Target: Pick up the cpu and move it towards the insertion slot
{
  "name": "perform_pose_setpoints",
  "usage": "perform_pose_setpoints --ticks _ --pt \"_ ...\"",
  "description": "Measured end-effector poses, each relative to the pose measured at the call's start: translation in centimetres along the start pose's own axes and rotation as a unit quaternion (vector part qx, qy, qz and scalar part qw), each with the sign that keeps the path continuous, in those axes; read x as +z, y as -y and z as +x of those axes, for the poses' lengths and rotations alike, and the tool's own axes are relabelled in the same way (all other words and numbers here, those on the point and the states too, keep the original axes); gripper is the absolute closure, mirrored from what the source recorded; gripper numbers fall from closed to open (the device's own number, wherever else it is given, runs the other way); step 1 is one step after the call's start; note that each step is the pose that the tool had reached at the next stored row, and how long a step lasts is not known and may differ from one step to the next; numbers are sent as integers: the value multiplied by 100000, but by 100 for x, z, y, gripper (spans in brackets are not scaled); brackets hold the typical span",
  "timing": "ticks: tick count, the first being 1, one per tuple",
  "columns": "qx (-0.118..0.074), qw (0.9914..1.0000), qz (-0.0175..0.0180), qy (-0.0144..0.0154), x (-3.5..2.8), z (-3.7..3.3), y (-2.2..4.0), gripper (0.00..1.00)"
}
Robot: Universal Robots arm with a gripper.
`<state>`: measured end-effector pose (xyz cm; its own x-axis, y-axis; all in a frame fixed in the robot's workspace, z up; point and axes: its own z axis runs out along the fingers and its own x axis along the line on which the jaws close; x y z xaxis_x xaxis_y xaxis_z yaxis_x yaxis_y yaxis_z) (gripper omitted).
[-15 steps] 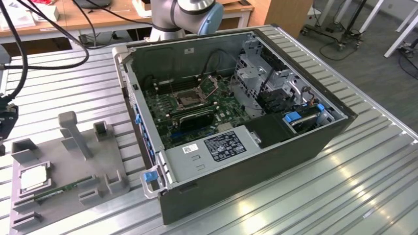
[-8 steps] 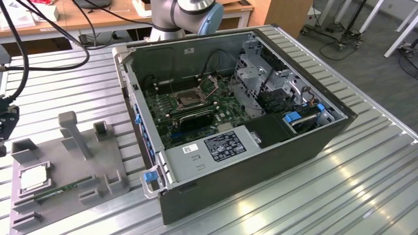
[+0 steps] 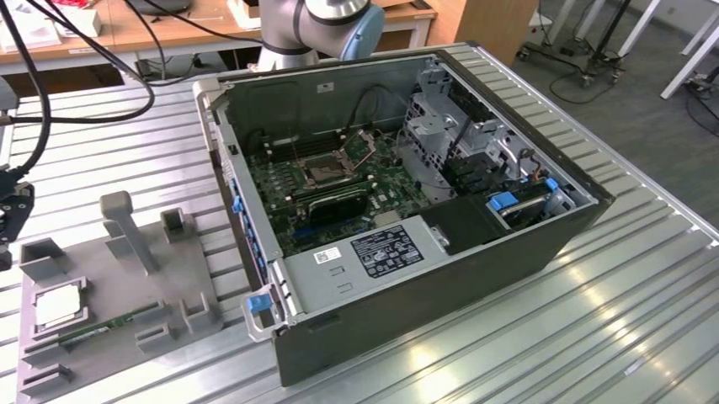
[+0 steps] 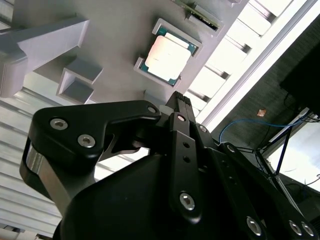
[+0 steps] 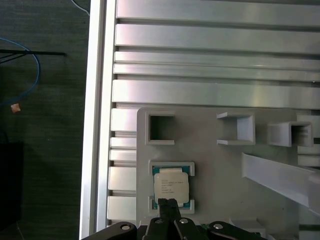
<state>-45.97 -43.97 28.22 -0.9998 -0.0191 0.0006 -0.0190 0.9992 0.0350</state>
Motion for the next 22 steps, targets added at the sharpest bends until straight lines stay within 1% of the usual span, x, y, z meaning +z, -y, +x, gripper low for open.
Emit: perform_pose_setpoints --ticks 21,22 --pt "-1 100000 2 -3 48 0 2 89" --pt "-2 100000 3 0 60 0 2 89"
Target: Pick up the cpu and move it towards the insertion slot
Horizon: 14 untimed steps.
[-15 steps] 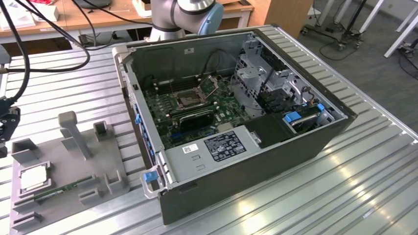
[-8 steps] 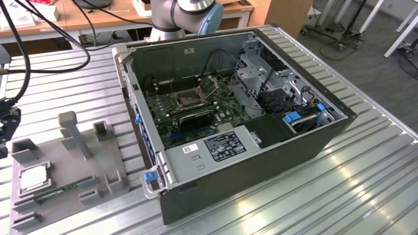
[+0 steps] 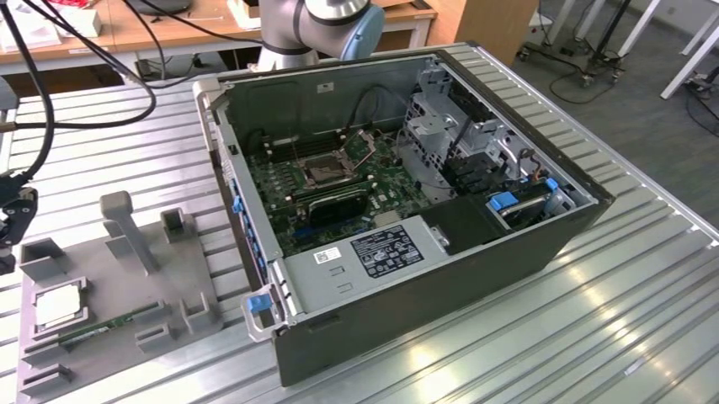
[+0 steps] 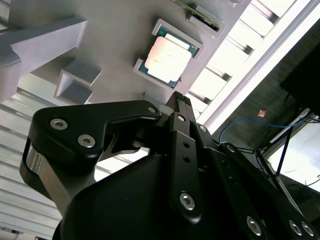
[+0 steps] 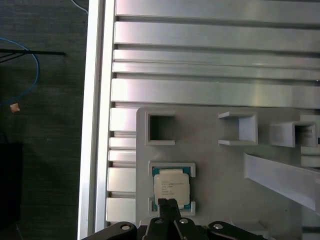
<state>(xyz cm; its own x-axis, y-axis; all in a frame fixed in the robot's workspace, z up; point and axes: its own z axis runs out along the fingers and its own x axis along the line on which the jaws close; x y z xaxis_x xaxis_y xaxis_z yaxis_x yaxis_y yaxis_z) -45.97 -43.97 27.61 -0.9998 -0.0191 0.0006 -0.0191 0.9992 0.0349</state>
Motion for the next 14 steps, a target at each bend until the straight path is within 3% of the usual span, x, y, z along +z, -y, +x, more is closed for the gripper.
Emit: perform_pose_setpoints --ticks 14 --pt "-1 100000 -2 2 68 0 2 89"
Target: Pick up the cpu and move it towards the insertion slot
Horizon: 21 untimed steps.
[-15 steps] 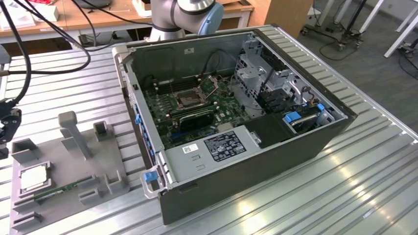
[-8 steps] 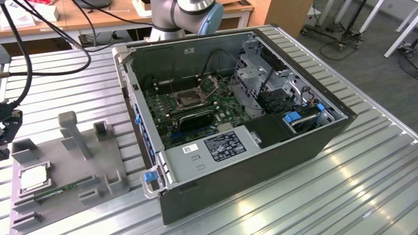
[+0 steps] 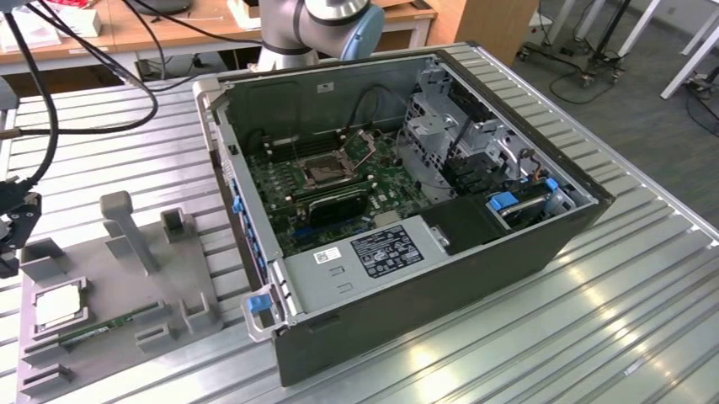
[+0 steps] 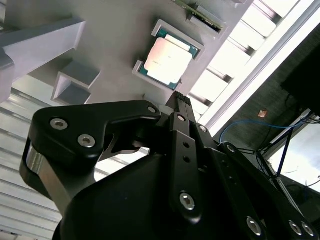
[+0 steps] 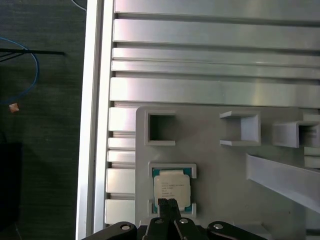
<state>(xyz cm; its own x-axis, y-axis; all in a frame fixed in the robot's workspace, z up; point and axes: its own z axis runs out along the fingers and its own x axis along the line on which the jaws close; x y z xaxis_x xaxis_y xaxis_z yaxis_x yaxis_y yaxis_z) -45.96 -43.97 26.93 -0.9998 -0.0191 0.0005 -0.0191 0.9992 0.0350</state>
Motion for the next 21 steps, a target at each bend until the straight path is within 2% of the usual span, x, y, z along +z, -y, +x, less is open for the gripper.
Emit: perform_pose_setpoints --ticks 11,21 --pt "3 100000 1 -4 136 0 5 89" --pt "2 100000 1 -5 149 -13 5 89"
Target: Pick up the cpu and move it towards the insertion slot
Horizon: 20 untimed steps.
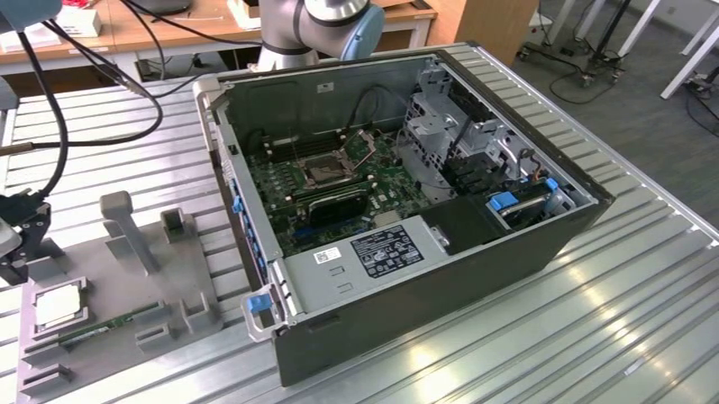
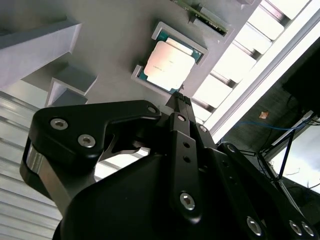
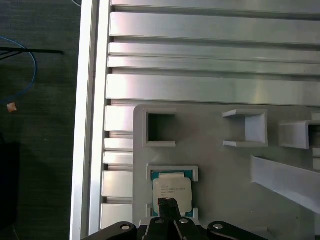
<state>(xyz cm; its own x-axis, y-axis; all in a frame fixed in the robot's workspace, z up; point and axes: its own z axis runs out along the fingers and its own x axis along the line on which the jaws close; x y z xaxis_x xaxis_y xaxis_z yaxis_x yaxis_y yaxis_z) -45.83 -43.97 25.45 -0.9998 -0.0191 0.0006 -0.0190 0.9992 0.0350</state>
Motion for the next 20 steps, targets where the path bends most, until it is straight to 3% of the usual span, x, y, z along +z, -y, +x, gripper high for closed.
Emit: perform_pose_setpoints --ticks 9,20 --pt "1 100000 2 5 37 -27 2 89" --pt "0 100000 0 0 163 -92 8 89"
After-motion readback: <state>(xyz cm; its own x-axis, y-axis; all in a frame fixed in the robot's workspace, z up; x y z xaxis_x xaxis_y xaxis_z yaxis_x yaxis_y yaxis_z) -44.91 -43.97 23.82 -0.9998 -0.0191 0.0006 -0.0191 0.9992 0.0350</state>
